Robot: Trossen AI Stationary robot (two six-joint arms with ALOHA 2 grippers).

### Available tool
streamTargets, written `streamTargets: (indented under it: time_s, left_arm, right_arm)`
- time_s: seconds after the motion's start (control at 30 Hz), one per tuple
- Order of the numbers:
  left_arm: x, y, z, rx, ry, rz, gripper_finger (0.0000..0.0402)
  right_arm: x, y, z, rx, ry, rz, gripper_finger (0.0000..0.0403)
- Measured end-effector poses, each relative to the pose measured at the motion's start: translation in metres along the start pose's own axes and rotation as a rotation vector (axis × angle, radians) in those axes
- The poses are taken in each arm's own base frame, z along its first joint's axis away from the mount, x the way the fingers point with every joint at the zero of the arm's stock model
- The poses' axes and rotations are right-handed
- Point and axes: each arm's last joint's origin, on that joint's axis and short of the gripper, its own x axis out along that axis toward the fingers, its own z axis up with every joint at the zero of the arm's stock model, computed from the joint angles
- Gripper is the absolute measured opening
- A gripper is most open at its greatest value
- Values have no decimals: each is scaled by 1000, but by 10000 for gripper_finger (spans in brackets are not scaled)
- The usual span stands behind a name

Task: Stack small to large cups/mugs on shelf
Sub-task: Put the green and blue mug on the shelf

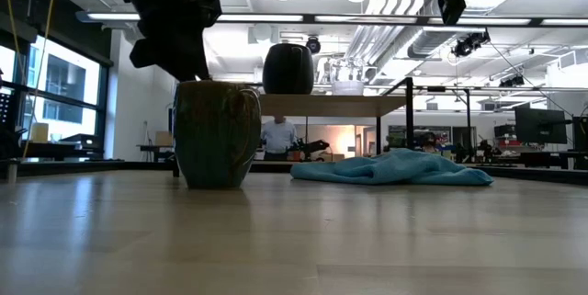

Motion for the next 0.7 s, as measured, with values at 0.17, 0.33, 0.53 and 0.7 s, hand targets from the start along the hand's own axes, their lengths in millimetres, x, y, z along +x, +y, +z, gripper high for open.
streamTargets:
  time_s: [0.17,0.33,0.53,0.7]
  left_arm:
    - [1,0,0,1,5,5,140]
    - [9,-1,-2,5,46,8,140]
    - [20,-4,-3,-1,83,12,140]
    - [21,-4,-3,-12,87,13,140]
  right_arm:
    - [0,0,0,0,0,0,128]
    - [0,0,0,0,0,0,128]
    - [0,0,0,0,0,0,128]
    - [0,0,0,0,0,1,128]
